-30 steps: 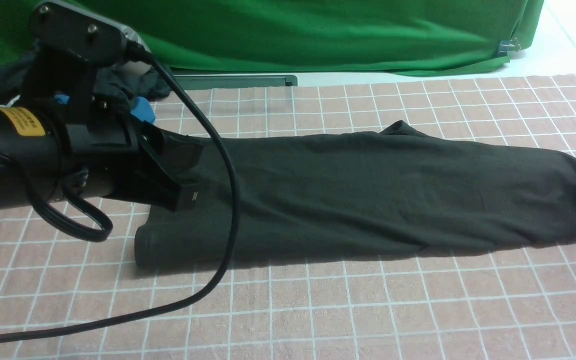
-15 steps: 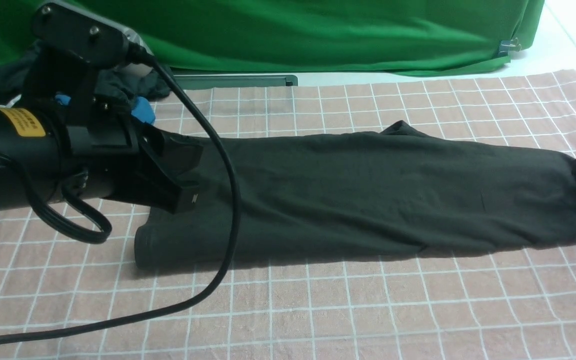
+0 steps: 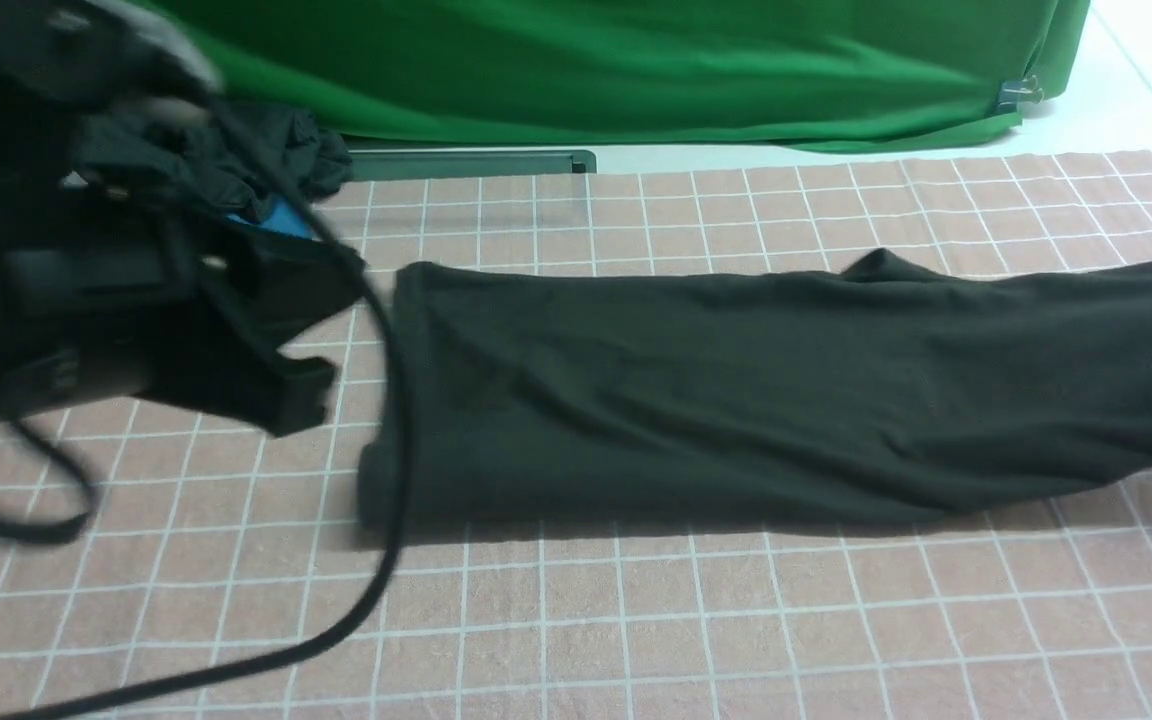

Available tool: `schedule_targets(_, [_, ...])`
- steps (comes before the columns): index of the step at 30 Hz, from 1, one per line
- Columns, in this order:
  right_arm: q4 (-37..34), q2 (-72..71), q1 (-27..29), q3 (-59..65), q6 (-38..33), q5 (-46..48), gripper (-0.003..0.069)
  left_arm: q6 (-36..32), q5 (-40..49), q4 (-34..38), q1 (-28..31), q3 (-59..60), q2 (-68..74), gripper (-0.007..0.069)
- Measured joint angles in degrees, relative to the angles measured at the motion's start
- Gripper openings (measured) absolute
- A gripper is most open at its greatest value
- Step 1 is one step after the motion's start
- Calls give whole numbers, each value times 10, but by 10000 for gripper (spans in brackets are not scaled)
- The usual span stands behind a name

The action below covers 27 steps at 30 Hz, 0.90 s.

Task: Fold a long-sleeved shirt over a pink coffee tablecloth.
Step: 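Fold the right end of the dark garment over onto its left end with the right gripper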

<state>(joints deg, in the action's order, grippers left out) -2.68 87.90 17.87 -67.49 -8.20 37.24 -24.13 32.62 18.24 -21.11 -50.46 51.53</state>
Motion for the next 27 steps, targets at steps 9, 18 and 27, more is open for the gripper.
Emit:
schedule_targets(9, [-168,-64,-158,-12,-58,10,71,1,1,-10,0,0,-74,16])
schedule_targets(18, [-263,0,-325,-83,-77,6,71,1,4,-21,0,0,-84,16])
schedule_targets(27, [-339,140,-451,-202,-105,17,71,1,5,-25,0,0,-84,16])
